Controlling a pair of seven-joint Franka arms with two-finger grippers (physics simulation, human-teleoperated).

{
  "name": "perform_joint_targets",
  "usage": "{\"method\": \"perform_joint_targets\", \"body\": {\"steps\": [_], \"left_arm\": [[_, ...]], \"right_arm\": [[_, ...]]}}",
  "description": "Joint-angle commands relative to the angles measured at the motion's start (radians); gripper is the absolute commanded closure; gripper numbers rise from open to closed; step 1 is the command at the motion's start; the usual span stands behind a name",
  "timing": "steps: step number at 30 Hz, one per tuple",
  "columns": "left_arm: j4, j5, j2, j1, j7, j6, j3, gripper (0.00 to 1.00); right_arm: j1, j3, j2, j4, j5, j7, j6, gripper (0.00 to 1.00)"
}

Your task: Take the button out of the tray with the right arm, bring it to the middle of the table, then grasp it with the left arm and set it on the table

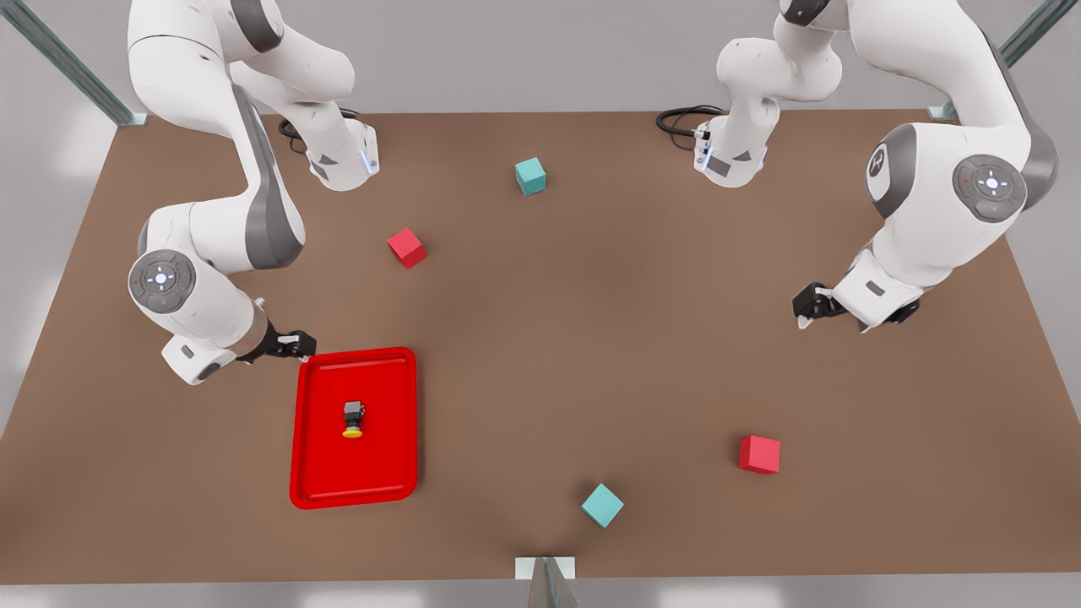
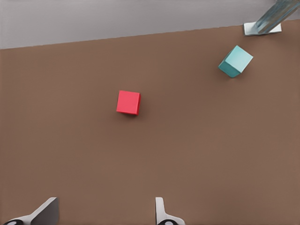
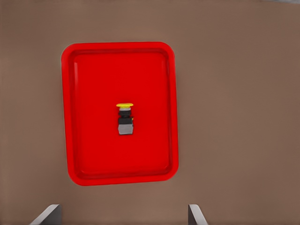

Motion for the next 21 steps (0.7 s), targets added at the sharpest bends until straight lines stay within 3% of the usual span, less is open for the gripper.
{"method": "perform_joint_targets", "body": {"steps": [1,6,11,17,21], "left_arm": [[0.001,0.002,-0.001,0.0,-0.02,0.014,0.0,0.0],[0.001,0.002,0.003,0.0,-0.018,0.014,-0.001,0.0],[-0.006,0.002,0.01,0.002,-0.018,0.014,-0.001,0.0],[-0.007,0.001,0.014,0.002,-0.02,0.014,-0.001,0.0],[-0.007,0.001,0.017,0.002,-0.02,0.014,-0.001,0.0]], "right_arm": [[-0.003,0.0,0.0,0.002,0.005,0.002,0.003,0.0],[-0.028,-0.003,0.071,0.052,-0.015,-0.064,0.002,0.0],[-0.023,0.0,0.255,0.031,-0.015,-0.075,0.075,0.0],[-0.091,-0.001,0.327,-0.164,-0.015,-0.055,0.382,0.0],[-0.069,0.005,0.321,-0.279,-0.011,0.046,0.71,0.0]]}}
